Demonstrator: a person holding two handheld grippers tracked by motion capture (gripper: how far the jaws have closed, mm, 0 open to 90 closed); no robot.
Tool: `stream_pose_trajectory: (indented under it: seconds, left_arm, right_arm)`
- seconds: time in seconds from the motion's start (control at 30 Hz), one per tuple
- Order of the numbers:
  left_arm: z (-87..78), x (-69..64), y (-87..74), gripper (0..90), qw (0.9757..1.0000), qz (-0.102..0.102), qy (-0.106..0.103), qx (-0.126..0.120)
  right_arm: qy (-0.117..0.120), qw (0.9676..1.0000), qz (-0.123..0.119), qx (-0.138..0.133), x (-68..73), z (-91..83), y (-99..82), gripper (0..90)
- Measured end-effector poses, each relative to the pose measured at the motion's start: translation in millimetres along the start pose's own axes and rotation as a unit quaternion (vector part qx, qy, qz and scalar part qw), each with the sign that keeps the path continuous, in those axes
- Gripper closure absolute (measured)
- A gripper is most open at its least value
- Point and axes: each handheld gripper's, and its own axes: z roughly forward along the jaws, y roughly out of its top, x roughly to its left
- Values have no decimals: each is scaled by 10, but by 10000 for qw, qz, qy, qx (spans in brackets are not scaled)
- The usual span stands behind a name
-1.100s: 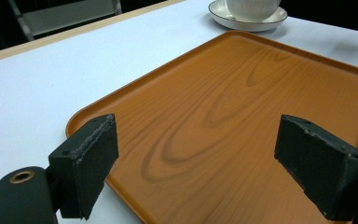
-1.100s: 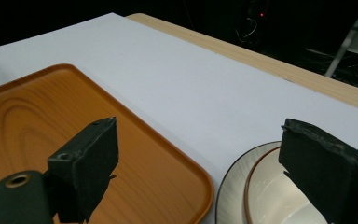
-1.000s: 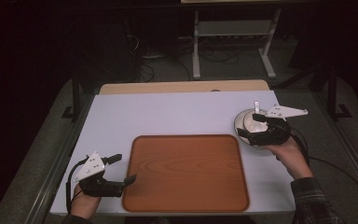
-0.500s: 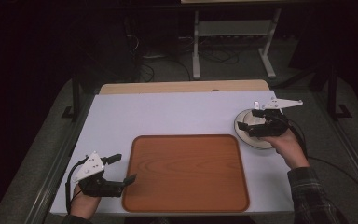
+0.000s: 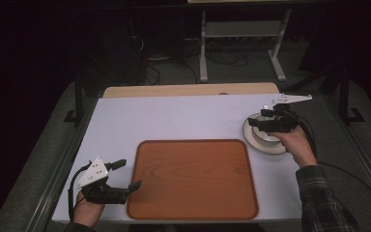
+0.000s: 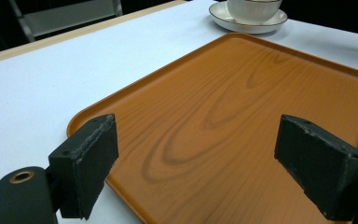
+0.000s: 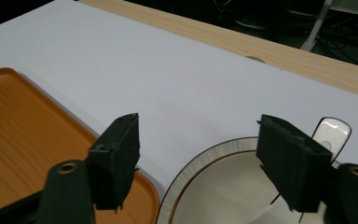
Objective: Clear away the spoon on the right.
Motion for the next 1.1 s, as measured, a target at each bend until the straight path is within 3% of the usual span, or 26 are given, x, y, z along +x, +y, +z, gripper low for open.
stream_pose_trajectory:
  seconds: [0.37, 0.4, 0.77, 0.8, 1.1]
  left_arm:
    - [-2, 1, 0, 128, 10000, -9, -5, -6]
    - [-1, 1, 0, 128, 10000, -12, -5, -9]
    - [-6, 4, -3, 128, 10000, -22, -1, -11]
    - [-7, 4, -3, 128, 10000, -17, -3, -11]
    - [-8, 12, -8, 128, 10000, -16, -6, 2]
  right_arm:
    - [-194, 9998, 77, 77, -125, 58, 147, 503]
    - [-256, 9995, 124, 95, -156, 80, 163, 569]
    - [-487, 9981, 276, 266, -277, 226, 176, 831]
    - [-576, 9974, 308, 292, -309, 252, 174, 888]
    - [-820, 9945, 421, 491, -409, 356, 133, 893]
